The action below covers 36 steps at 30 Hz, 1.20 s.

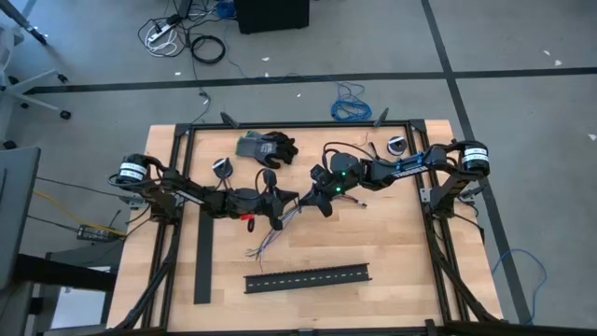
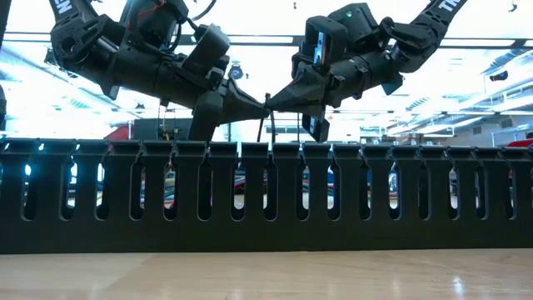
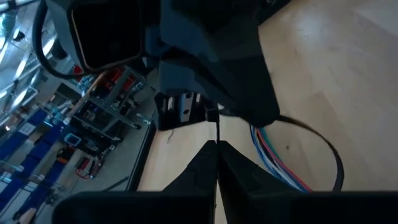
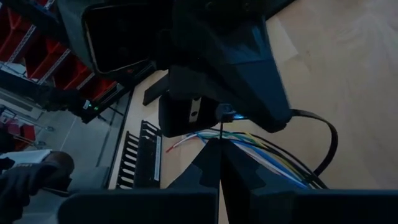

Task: Ziptie cables
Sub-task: Wrap the cables together using the black zip tie

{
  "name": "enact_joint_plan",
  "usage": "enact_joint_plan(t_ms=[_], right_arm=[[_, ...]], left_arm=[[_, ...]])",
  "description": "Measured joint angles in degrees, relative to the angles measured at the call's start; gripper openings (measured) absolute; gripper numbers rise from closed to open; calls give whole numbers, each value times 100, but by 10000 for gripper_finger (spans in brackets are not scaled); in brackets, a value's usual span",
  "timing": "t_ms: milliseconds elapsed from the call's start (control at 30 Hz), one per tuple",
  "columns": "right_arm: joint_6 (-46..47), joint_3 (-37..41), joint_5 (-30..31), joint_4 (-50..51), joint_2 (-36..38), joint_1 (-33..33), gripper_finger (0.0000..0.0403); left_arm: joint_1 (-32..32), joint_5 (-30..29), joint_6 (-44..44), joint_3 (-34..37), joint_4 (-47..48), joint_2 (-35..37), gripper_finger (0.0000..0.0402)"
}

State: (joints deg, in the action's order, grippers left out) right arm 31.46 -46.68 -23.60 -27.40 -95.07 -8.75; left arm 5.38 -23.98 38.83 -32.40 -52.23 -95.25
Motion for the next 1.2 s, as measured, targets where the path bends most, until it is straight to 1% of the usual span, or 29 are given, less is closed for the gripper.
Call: enact_joint_plan(t_ms=[300,533,867,1200], right_arm=[[50,0,-92,-41,0,0,0],[201,0,-350,-126,2,1,1],[195,0,-391,-122,2,-11,0],[119,2,-432,-145,-42,-11,0]], left_arm=[[5,-1,33,0,-114,-1,0],[31,-1,479,0,-112,1,0],[35,-35,607,0,-117,0,0],[35,-132,762,0,-360,1,0]])
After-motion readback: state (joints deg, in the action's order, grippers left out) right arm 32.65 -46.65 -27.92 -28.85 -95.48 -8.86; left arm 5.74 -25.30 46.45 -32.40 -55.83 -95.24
